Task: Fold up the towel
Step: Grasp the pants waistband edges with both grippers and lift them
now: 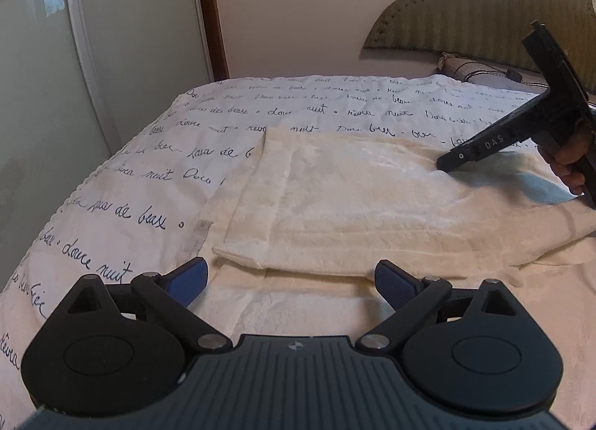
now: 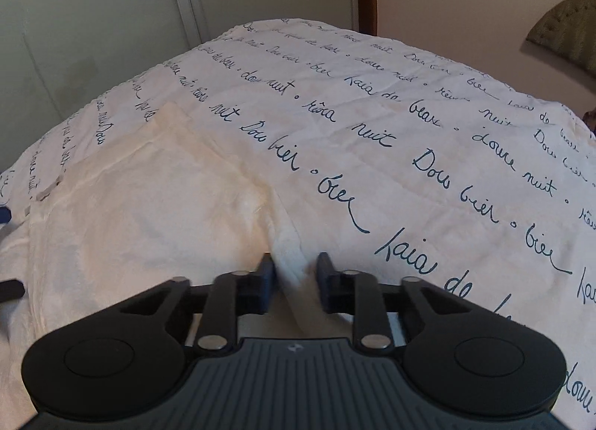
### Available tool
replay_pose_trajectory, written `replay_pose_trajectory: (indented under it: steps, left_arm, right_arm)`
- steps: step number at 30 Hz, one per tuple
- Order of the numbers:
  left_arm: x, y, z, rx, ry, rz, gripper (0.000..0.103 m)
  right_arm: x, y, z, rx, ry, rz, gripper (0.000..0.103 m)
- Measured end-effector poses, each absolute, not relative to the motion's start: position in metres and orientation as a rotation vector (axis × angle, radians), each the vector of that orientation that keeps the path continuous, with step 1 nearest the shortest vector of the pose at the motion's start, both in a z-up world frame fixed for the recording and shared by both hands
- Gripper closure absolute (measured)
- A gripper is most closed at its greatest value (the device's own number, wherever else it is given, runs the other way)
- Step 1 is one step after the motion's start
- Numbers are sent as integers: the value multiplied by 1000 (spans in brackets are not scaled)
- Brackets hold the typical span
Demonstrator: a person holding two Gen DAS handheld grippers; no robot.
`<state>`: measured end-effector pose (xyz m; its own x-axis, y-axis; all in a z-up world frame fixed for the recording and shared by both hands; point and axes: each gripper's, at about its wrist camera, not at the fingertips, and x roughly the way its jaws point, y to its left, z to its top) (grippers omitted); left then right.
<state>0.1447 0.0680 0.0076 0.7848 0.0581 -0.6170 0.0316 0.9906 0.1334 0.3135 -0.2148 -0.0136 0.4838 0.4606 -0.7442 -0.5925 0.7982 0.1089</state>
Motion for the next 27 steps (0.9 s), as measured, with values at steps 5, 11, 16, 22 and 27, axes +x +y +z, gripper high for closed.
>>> replay_pose_trajectory:
  steps: [5,11,16,22,27]
  left_arm:
    - [172,79,28,8,675,5,5]
    - [201,101,60,-296,690,-70,5]
    - [222,107,70,-458,707,-116,5]
    - [224,104,52,-491,786,-79,56]
    - [203,105,40,-491,793,-85,91]
  right_arm:
    - [258,-184,-2,-421,692,562,94]
    - [154,-141,-1,-782,400,471,94]
    - [89,-135,2,-870,281,458,95]
    - [58,-136,4,-809,278,457,95]
    - [61,-136,-2,-870,257,388,92]
